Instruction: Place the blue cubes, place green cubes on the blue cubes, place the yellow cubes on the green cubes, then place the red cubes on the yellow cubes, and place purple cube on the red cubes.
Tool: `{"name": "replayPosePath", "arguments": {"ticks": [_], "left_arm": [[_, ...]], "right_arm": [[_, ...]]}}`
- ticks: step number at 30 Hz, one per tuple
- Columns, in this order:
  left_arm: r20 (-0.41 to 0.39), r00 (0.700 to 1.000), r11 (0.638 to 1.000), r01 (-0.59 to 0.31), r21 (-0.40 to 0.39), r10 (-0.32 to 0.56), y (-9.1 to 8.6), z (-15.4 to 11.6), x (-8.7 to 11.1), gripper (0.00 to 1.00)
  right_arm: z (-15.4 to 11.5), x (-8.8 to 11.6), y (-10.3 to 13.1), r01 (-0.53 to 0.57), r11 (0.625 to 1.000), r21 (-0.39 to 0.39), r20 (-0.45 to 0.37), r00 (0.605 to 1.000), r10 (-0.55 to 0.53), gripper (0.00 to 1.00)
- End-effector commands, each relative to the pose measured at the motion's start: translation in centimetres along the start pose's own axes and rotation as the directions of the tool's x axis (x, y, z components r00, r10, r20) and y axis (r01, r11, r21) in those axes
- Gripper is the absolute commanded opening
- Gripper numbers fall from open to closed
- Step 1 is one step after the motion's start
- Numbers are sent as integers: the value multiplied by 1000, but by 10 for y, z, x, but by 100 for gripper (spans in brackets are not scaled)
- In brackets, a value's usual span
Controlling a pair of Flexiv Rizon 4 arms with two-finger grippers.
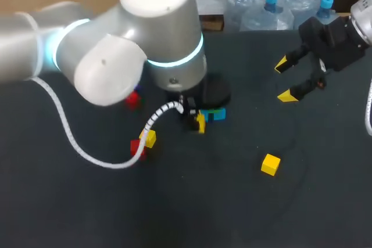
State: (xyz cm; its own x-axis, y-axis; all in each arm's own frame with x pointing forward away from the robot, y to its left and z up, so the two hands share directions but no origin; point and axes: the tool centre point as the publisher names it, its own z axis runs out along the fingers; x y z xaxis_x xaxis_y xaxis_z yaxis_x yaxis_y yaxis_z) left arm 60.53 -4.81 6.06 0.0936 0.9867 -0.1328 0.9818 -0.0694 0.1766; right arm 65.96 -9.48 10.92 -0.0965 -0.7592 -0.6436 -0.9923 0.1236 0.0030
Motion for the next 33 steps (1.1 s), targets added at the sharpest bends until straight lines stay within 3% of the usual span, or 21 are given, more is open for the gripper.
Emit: {"name": "replayPosePath", "arguments": {"ticks": [1,6,12,18,26,33], "left_arm": [[-50,999,1000,15,-12,-16,23,-16,0,0],[-60,998,1000,7,16,-6,54,-15,-12,0],[-70,997,998,-38,44,41,77,-13,-30,0],[-87,996,997,-9,75,15,76,-9,-34,0],[-88,993,991,93,99,-84,58,-4,-21,0],[-93,988,986,134,103,-125,55,2,-13,0]], "right_arm": [[0,0,0,1,1000,0,2,1000,-1,100],[0,0,0,1,1000,0,2,1000,-1,100],[0,0,0,1,1000,0,2,1000,-1,100],[0,0,0,1,1000,0,2,1000,-1,100],[0,0,0,1,1000,0,2,1000,-1,100],[0,0,0,1,1000,0,2,1000,-1,100]]}}
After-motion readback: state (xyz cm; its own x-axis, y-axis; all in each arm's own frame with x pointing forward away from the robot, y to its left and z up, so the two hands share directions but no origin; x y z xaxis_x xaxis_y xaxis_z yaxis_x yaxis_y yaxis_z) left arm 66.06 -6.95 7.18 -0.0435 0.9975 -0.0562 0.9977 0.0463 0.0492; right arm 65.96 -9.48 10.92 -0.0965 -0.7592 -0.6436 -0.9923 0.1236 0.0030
